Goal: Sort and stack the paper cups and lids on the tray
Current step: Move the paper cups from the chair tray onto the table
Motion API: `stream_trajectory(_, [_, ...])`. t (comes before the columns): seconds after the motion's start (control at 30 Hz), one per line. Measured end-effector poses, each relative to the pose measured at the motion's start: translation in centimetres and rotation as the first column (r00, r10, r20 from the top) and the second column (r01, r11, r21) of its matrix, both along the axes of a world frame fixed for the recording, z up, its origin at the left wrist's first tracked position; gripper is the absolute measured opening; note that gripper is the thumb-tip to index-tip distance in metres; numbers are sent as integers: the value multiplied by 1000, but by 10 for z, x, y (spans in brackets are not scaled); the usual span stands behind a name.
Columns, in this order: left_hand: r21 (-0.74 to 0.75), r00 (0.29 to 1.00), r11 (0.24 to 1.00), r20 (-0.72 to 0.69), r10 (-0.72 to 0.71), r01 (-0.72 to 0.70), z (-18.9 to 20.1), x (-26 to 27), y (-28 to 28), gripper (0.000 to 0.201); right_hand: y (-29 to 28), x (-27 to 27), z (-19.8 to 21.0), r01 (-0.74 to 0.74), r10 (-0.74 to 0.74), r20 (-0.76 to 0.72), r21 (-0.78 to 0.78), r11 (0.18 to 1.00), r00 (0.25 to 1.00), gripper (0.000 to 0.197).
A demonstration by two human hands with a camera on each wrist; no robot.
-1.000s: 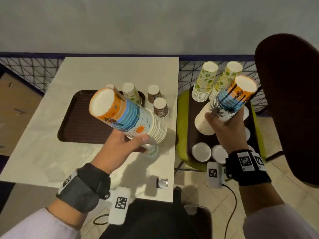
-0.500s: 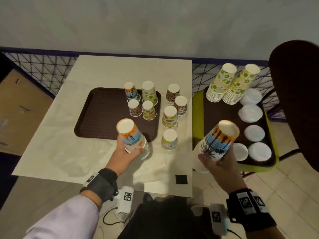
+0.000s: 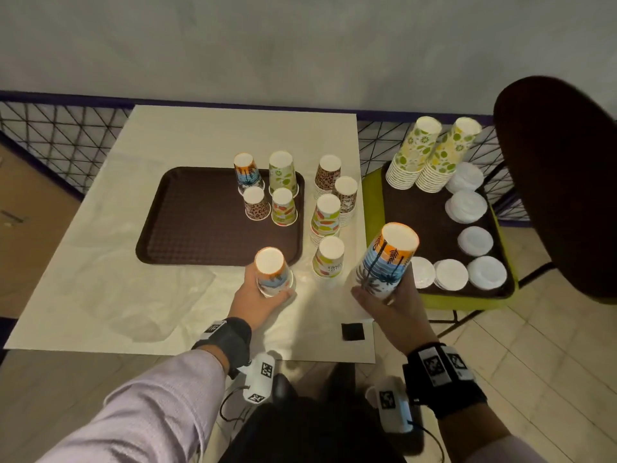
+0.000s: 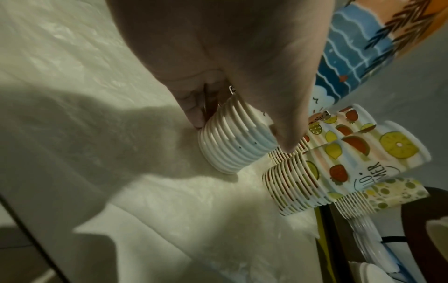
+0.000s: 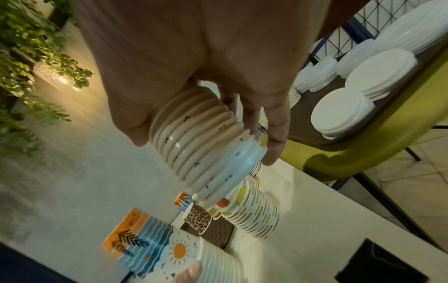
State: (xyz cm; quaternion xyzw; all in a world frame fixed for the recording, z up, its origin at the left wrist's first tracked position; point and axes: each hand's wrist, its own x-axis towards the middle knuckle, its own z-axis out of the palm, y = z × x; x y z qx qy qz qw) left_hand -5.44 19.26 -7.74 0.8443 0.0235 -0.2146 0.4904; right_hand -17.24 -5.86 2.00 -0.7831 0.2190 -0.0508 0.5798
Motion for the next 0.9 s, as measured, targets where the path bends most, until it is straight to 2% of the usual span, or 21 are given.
stream_trajectory(0.1, [32, 999, 999, -44, 23, -21, 3, -2, 4, 92, 7, -3, -1, -4, 4, -13, -8, 1000, 1000, 67])
stream_trajectory(0.2, [162, 989, 985, -124, 76, -55, 16, -15, 13, 84, 12, -7, -3, -3, 3, -21, -7, 1000, 1000, 67])
stream_trajectory(0.27, [235, 983, 970, -186, -16, 61, 23, -30, 19, 69, 16, -9, -6, -2, 2, -13, 10, 1000, 1000, 68])
stream_trajectory(0.3, [226, 973, 964, -212, -93, 142, 25, -38, 21, 64, 18, -10, -7, -6, 6, -17, 17, 1000, 1000, 69])
stream_trajectory(0.37, [106, 938, 952, -231, -257, 286, 32, -51, 16, 65, 25, -10, -11, -25, 26, -31, 38, 999, 999, 71])
stream_trajectory(0.47, [-50, 892, 902, -132, -432, 429, 50, -60, -6, 87, 38, -7, -15, -66, 68, -44, 46, 997, 997, 78])
stream_trajectory(0.6, [-200, 887, 864, 89, -454, 462, 63, -56, -41, 92, 48, 1, -20, -108, 111, -61, 58, 992, 992, 84])
stream_trajectory(0.7, [-166, 905, 890, 116, -409, 424, 59, -48, -51, 81, 50, 7, -18, -145, 145, -57, 20, 989, 988, 86])
stream_trajectory(0.8, [-81, 908, 907, 104, -405, 414, 57, -45, -53, 72, 49, 10, -11, -208, 213, -72, 66, 976, 975, 79])
stream_trajectory(0.9, [-70, 927, 925, 68, -368, 373, 51, -47, -53, 73, 41, 11, -10, -295, 304, -113, 88, 951, 946, 71])
